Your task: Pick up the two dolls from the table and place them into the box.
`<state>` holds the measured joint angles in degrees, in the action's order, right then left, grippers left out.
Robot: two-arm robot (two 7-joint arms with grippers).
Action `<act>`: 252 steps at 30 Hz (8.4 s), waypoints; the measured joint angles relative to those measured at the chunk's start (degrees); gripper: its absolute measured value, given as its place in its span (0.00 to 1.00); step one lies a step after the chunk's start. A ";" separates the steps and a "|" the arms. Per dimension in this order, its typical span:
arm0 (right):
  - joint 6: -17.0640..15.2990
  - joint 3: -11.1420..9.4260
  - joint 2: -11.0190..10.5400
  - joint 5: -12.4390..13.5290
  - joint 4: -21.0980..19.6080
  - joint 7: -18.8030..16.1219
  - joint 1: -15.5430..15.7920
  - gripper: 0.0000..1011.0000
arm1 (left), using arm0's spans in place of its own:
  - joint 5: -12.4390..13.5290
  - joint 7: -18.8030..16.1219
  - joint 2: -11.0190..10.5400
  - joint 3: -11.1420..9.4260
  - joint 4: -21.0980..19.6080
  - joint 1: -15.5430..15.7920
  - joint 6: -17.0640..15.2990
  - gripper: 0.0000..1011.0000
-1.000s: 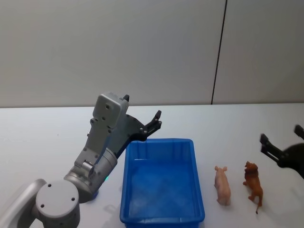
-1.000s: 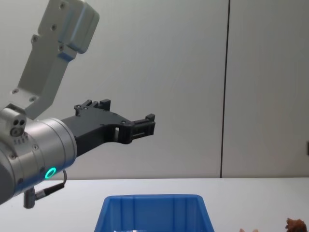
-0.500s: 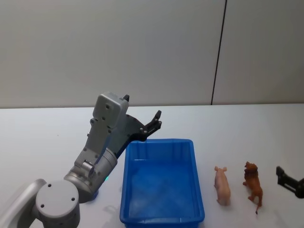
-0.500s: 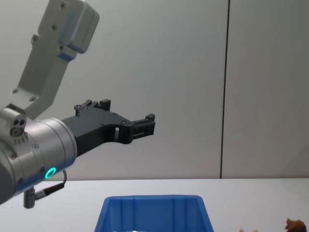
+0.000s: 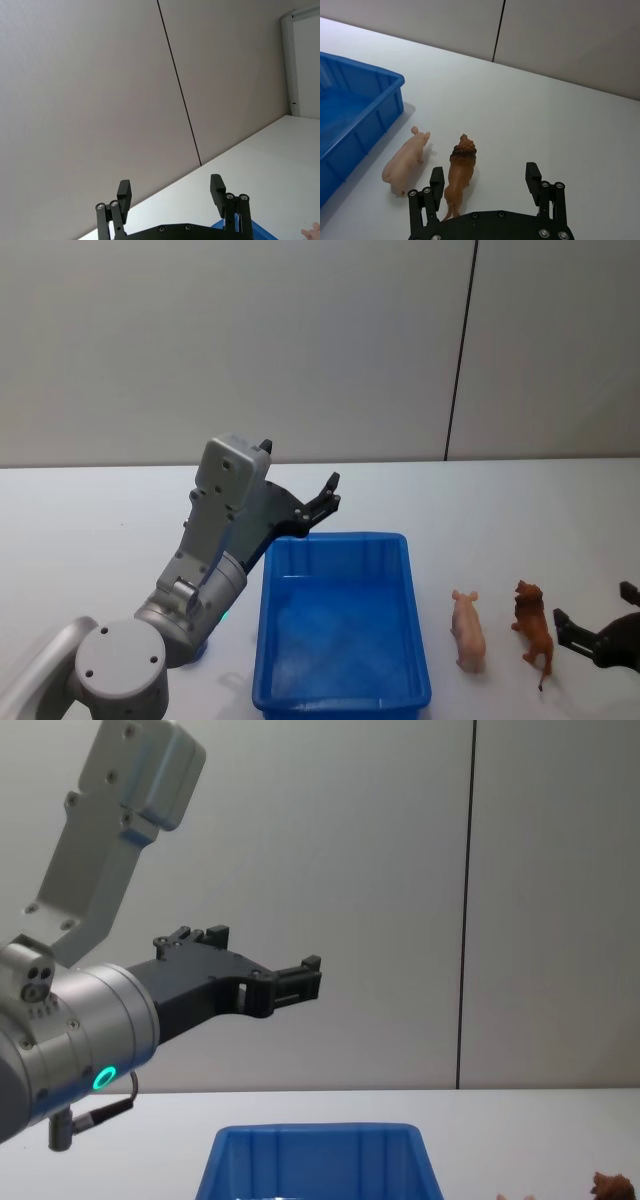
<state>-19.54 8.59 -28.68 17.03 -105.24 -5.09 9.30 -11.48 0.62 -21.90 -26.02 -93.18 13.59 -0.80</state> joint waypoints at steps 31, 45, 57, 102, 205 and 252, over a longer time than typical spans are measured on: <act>-8.58 6.34 11.42 -10.86 14.20 1.56 -11.63 0.99 | 0.00 0.00 0.00 0.00 0.00 0.00 0.00 0.99; -9.58 6.99 13.06 -12.16 16.73 2.60 -13.15 0.76 | 0.00 0.00 0.00 0.00 0.00 0.00 0.00 0.99; -9.88 7.17 13.56 -12.56 17.45 2.85 -13.59 0.40 | 0.00 0.00 0.00 0.00 0.00 0.00 0.00 0.99; 6.56 6.47 14.24 -11.00 11.13 -4.47 -15.01 0.38 | 0.00 0.00 0.00 0.00 0.00 0.00 0.00 0.99; -9.21 1.97 5.73 4.47 0.42 -7.32 -2.98 0.99 | 0.00 0.00 0.00 0.00 0.00 0.00 0.00 0.99; -9.12 9.33 17.65 -9.29 19.48 -4.11 -14.20 0.81 | 0.00 0.00 0.00 0.00 0.00 0.00 0.00 0.99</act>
<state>-28.65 17.92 -11.03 7.74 -85.76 -9.20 -4.90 -11.48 0.62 -21.89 -26.03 -93.17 13.59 -0.80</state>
